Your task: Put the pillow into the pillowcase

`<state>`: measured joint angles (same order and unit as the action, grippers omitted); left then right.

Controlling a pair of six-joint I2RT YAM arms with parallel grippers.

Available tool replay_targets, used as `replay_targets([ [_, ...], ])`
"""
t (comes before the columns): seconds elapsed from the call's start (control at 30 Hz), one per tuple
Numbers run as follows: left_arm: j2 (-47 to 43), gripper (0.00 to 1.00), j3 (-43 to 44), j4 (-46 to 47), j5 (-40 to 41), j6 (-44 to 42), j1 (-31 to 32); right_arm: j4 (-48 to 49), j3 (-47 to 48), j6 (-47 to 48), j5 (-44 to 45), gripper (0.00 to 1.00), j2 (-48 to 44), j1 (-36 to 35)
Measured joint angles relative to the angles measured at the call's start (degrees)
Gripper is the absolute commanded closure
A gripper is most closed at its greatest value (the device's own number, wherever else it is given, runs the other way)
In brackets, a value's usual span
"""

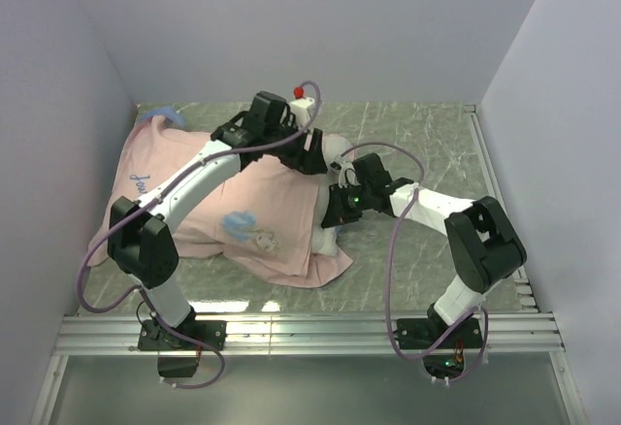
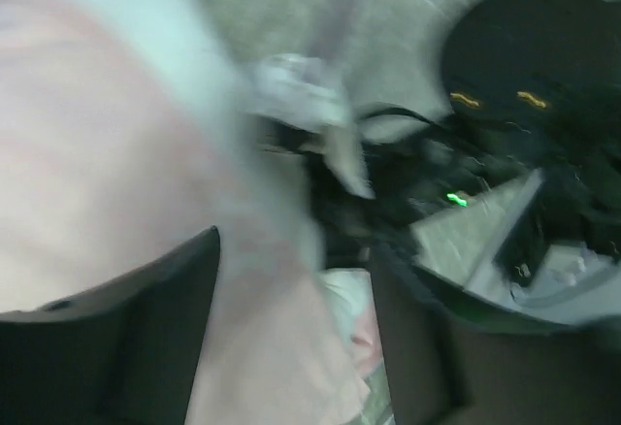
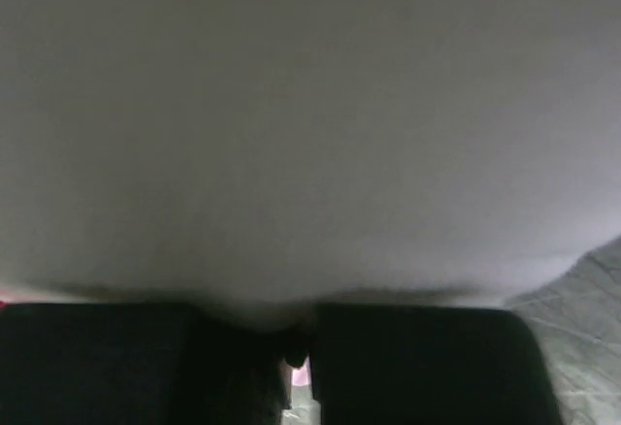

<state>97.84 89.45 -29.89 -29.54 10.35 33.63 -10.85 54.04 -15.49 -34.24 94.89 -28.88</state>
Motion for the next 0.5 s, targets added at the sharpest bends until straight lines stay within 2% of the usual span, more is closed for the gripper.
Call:
replay_targets([
  [0.03,0.0,0.11,0.7,-0.6,2.0,-0.1,-0.9,0.0,-0.3,0.2,-0.3,0.67,-0.4,0.0],
  [0.1,0.0,0.11,2.4,-1.7,5.8,-0.8,-2.6,0.3,-2.1,0.0,-0.8,0.45,-2.3,0.0],
  [0.2,0.2,0.12,5.7,-2.1,12.4,-2.0,-4.1,0.3,-6.6,-0.1,-1.2,0.32,-8.1,0.1],
  [0.33,3.2,0.12,12.4,-2.7,19.8,-4.1,-2.8,-1.4,-8.7,-1.1,-3.4,0.30,-15.7,2.9],
  [0.5,10.7,0.12,21.2,-4.0,23.9,-5.5,-1.1,-0.3,-6.1,-8.3,-6.6,0.27,-16.0,13.3],
])
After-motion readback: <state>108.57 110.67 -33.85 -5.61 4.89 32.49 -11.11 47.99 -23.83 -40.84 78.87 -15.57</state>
